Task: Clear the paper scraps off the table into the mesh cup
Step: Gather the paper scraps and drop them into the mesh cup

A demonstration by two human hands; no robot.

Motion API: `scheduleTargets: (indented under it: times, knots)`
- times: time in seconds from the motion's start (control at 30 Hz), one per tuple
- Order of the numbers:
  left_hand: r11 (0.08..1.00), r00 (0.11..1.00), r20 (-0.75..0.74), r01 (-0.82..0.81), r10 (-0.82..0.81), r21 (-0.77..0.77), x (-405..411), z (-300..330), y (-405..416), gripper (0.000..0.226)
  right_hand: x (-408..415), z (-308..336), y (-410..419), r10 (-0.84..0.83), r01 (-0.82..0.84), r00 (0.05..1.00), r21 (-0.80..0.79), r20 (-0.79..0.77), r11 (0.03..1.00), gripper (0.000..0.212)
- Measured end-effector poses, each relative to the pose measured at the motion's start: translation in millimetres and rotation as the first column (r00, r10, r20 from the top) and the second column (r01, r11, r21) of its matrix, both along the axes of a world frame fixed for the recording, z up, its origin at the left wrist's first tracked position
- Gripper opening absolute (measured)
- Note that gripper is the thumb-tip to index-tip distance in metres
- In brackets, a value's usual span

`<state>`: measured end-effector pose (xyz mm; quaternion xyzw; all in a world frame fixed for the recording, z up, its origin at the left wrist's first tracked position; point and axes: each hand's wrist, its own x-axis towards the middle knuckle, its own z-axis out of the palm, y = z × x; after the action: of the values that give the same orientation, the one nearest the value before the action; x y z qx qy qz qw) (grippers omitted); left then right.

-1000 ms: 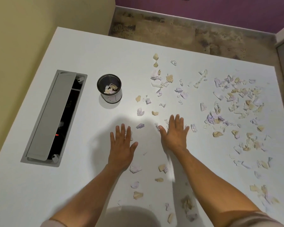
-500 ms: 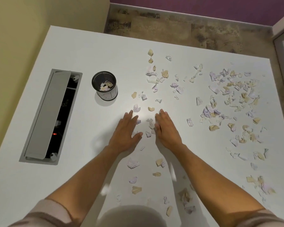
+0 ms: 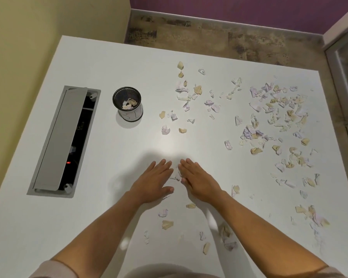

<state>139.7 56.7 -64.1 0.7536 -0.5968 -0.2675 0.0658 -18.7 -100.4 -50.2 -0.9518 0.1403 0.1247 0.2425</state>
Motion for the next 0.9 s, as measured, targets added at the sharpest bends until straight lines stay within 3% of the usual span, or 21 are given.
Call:
scheduleTargets:
  times: [0.1,0.2,0.3,0.4,0.63,0.8,0.9]
  knots:
    - [0.997,0.998,-0.006,-0.067,0.067,-0.024,-7,11,11,0.068,-11,13,8,-0.004,0.004,1.000,0.045,0.002,0.999,0.044]
    - [0.984,0.984,0.060,-0.171,0.168,0.048,-15,18,24,0.083,-20,26,12,-0.064,0.066,0.995,-0.028,0.071,0.997,0.031]
    - [0.959,0.963,0.113,-0.258,0.245,0.119,-24,20,30,0.099,-32,30,16,-0.212,0.207,0.977,-0.143,-0.022,0.968,0.051]
    - [0.951,0.955,0.149,-0.276,0.256,0.136,-29,23,26,0.102,-38,26,23,-0.328,0.313,0.929,-0.107,-0.174,0.944,0.072]
    - [0.952,0.961,0.090,-0.273,0.263,0.138,-37,27,12,0.067,-14,23,46,-0.309,0.305,0.927,-0.052,-0.212,0.951,0.071]
    - [0.955,0.956,-0.006,-0.292,0.293,0.045,-40,27,12,0.018,-3,28,56,-0.233,0.220,0.968,-0.130,-0.094,0.967,0.021]
    - [0.960,0.959,-0.036,-0.280,0.280,0.008,-39,26,11,0.020,-1,26,59,-0.202,0.192,0.975,-0.104,-0.091,0.976,0.020]
